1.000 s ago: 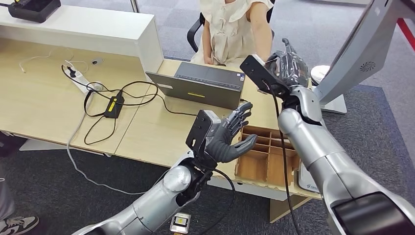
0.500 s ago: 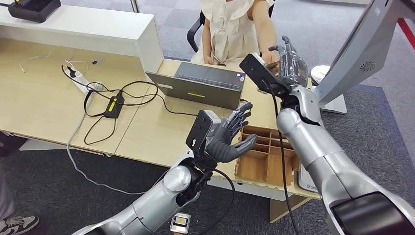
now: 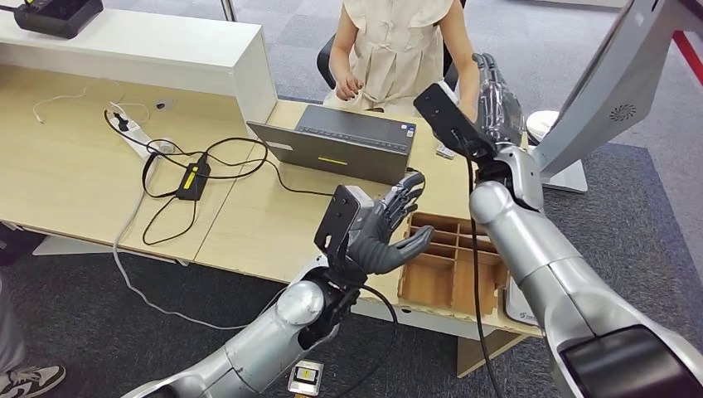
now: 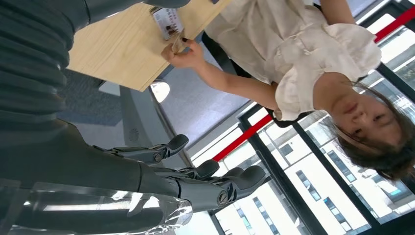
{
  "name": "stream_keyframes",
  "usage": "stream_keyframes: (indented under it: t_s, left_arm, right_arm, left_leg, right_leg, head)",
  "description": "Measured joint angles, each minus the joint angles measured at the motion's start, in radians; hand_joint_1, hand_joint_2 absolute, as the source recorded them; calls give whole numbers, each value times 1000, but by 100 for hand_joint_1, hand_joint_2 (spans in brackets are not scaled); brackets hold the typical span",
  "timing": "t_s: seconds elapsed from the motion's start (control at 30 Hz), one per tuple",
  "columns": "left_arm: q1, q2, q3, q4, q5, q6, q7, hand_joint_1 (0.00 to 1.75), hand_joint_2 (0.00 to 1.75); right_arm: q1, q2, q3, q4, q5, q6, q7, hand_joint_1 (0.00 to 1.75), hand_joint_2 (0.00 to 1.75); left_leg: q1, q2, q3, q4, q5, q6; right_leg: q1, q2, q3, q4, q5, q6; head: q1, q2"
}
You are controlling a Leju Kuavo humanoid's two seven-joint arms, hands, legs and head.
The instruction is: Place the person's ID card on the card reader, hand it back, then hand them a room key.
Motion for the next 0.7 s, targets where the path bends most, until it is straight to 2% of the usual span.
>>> stream_keyframes:
  t_s: [0.17, 0.3, 0.43, 0.57, 0.7]
  left_arm:
    - [25, 16, 13, -32, -34, 70, 14, 0, 175]
    - [71, 50, 38, -91, -84, 127, 36, 0, 175]
    - [116, 86, 70, -152, -140, 178, 52, 0, 175]
    - [158, 114, 109, -210, -184, 208, 66, 0, 175]
    - [188, 135, 142, -250, -206, 216, 76, 0, 175]
  right_arm:
    - [24, 2, -19, -63, -215, -49, -89, 0, 175]
    - [97, -9, -38, -191, -390, -118, -107, 0, 175]
    - [225, -49, -62, -372, -443, -129, -64, 0, 175]
    - [411, -108, -100, -590, -468, -36, 24, 0, 175]
    - [555, -148, -117, -745, -494, 11, 59, 0, 175]
  left_leg:
    - [0, 0, 0, 0, 0, 0]
    - [0, 0, 1, 0, 0, 0]
    - [0, 0, 1, 0, 0, 0]
    - [0, 0, 2, 0, -1, 0]
    - [0, 0, 2, -1, -1, 0]
  right_leg:
    - [0, 0, 0, 0, 0, 0]
    - [1, 0, 0, 0, 0, 0]
    - [1, 0, 1, 0, -1, -1]
    - [1, 0, 2, -1, -1, -1]
    - [1, 0, 2, -2, -1, -1]
  head:
    - [0, 0]
    - [0, 0]
    - [0, 0]
    - [0, 0]
    - [0, 0]
